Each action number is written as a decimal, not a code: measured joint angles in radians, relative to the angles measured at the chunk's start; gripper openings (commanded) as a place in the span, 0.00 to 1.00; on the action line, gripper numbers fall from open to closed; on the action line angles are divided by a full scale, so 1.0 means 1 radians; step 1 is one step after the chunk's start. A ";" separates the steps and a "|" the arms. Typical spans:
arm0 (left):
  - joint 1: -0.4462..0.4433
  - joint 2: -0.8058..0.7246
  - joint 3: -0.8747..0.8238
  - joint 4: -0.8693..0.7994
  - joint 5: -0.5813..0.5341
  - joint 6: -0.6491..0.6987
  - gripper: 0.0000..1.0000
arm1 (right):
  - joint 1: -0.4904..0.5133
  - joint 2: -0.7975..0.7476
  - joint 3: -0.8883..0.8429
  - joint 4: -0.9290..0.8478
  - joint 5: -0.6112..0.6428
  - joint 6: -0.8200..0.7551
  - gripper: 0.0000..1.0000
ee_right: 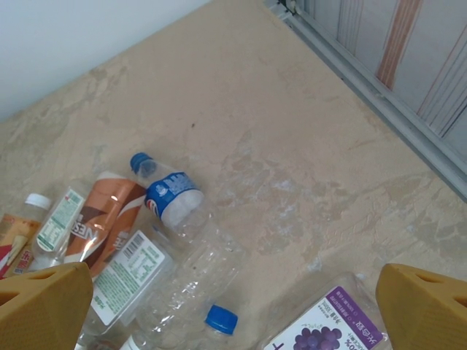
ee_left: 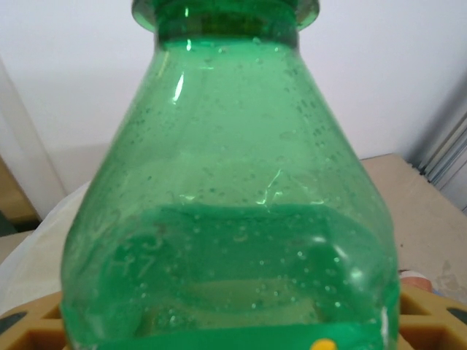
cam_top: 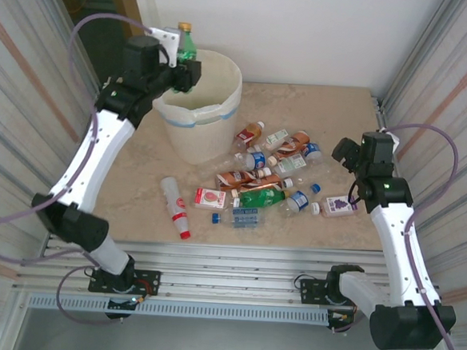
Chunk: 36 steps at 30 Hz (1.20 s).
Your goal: Put the plastic bottles in the bin
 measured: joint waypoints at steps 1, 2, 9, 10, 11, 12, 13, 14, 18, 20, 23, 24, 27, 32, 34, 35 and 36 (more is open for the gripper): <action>0.000 0.034 0.032 -0.008 0.006 0.015 0.33 | 0.000 -0.006 0.000 -0.003 0.001 0.000 0.98; 0.000 0.063 0.059 -0.013 0.011 0.030 0.33 | 0.000 -0.011 0.002 -0.009 0.003 0.000 0.98; 0.000 0.217 0.167 -0.079 0.058 0.134 0.36 | -0.002 -0.014 0.015 -0.039 0.022 0.000 0.98; 0.000 0.232 0.175 -0.093 0.060 0.147 0.37 | -0.004 -0.014 0.015 -0.041 0.023 0.000 0.98; 0.000 0.244 0.180 -0.105 0.065 0.159 0.38 | -0.006 -0.014 0.015 -0.043 0.024 0.000 0.98; 0.001 0.254 0.187 -0.120 0.067 0.167 0.38 | -0.009 -0.014 0.015 -0.044 0.024 0.000 0.98; 0.002 0.267 0.196 -0.139 0.072 0.179 0.38 | -0.012 -0.013 0.015 -0.044 0.024 0.000 0.98; 0.005 0.278 0.204 -0.155 0.076 0.184 0.38 | -0.013 -0.013 0.015 -0.044 0.023 0.000 0.98; 0.023 0.303 0.222 -0.209 0.085 0.202 0.40 | -0.016 0.011 0.041 -0.056 0.023 0.000 0.98; 0.034 0.311 0.226 -0.232 0.085 0.210 0.42 | -0.019 0.027 0.051 -0.056 0.021 0.000 0.98; 0.042 0.328 0.234 -0.257 0.080 0.226 0.43 | -0.024 0.036 0.054 -0.059 0.019 0.000 0.98; 0.042 0.335 0.238 -0.263 0.077 0.230 0.43 | -0.025 0.038 0.054 -0.059 0.019 0.000 0.98; 0.041 0.366 0.257 -0.285 0.073 0.243 0.45 | -0.028 0.040 0.055 -0.059 0.018 0.000 0.98; 0.040 0.407 0.278 -0.316 0.055 0.255 0.56 | -0.035 0.040 0.055 -0.067 0.018 0.000 0.98; 0.040 0.415 0.282 -0.326 0.050 0.257 0.66 | -0.039 0.040 0.055 -0.071 0.018 0.000 0.98; 0.040 0.417 0.283 -0.330 0.047 0.257 0.73 | -0.039 0.040 0.055 -0.074 0.018 0.000 0.98; 0.040 0.418 0.285 -0.334 0.047 0.254 0.77 | -0.040 0.040 0.055 -0.075 0.019 0.000 0.98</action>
